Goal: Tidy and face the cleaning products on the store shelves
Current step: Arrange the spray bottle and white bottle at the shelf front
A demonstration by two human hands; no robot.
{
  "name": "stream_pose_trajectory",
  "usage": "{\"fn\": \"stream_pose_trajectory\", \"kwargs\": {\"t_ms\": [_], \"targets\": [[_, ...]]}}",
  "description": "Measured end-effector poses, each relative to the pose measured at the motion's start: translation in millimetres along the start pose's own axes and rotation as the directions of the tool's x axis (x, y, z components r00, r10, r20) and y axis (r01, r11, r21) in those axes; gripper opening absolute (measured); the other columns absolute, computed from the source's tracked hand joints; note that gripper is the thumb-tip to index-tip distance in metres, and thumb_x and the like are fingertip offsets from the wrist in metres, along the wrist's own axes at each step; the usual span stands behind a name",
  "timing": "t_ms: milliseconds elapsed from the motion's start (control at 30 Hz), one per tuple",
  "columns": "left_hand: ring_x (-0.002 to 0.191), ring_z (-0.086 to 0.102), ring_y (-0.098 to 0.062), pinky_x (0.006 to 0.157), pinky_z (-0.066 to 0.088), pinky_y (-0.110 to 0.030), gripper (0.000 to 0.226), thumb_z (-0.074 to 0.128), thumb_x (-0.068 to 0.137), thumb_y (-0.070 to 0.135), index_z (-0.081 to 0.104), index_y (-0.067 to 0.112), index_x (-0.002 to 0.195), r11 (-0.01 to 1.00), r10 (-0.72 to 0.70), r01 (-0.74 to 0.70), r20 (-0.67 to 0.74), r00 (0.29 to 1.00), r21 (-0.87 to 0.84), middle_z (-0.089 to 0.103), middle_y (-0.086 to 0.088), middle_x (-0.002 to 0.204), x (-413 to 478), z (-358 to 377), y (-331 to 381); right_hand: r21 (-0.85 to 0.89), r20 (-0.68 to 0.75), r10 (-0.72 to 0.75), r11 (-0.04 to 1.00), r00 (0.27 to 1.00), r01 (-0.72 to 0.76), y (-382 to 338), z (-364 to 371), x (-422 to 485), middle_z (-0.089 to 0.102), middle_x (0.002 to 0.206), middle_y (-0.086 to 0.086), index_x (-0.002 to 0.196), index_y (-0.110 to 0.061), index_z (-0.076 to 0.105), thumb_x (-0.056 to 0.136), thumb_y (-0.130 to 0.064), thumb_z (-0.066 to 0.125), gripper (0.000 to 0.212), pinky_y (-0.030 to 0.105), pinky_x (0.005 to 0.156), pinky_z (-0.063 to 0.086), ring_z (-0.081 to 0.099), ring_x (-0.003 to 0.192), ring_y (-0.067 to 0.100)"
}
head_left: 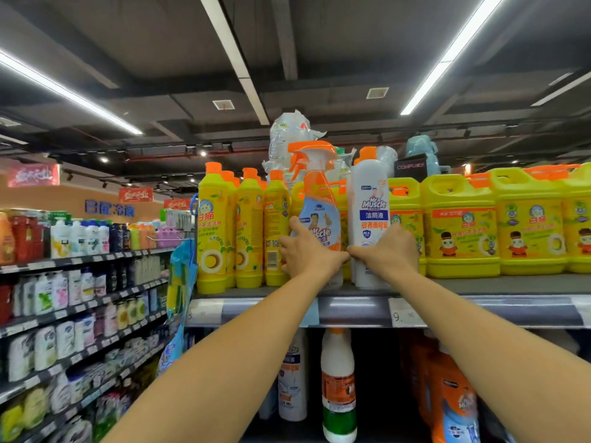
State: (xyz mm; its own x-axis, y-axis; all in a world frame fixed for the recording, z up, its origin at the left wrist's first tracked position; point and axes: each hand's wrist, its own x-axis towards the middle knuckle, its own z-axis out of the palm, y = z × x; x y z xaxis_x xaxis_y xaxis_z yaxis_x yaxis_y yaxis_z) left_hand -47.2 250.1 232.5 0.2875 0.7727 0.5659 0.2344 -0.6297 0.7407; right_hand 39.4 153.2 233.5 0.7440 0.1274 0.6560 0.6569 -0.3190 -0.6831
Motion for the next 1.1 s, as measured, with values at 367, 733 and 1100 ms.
{"fn": "stream_pose_trajectory", "kwargs": {"t_ms": [367,733,1100], "targets": [[0.115,0.041,-0.030,0.086,0.045,-0.039,0.117,0.091,0.046,0.045,0.023,0.027,0.139,0.941,0.307,-0.328,-0.201,0.930,-0.082,0.041,-0.012,0.122,-5.1,-45.2,53.3,0.093,-0.188,-0.150,0.981,0.971,0.170,-21.6,-48.6,2.6,0.062,0.100,0.003,0.105,-0.016,0.057,0.054,-0.060,0.079,0.071,0.037,0.069,0.056,0.061,0.087,0.018],[0.114,0.051,-0.022,0.092,0.053,-0.041,0.117,0.095,0.039,0.036,0.032,0.024,0.138,0.929,0.283,-0.289,-0.060,0.957,-0.230,0.050,-0.006,0.121,-76.2,-83.0,57.5,0.294,-0.218,-0.229,0.912,0.949,0.288,-10.3,-135.9,-51.1,0.058,0.078,-0.021,0.078,-0.038,0.049,0.054,-0.052,0.079,0.041,0.018,0.057,0.043,0.060,0.075,0.003],[0.093,0.063,-0.003,0.069,0.052,-0.015,0.097,0.096,0.045,0.021,0.040,0.030,0.123,0.923,0.252,-0.248,-0.026,0.968,-0.293,0.061,0.012,0.106,-217.0,-143.6,15.0,0.390,-0.011,-0.208,0.900,0.978,0.196,46.3,-206.9,-167.9,0.065,0.076,-0.024,0.086,-0.032,0.062,0.049,-0.060,0.074,0.048,0.006,0.052,0.039,0.060,0.070,-0.013]]}}
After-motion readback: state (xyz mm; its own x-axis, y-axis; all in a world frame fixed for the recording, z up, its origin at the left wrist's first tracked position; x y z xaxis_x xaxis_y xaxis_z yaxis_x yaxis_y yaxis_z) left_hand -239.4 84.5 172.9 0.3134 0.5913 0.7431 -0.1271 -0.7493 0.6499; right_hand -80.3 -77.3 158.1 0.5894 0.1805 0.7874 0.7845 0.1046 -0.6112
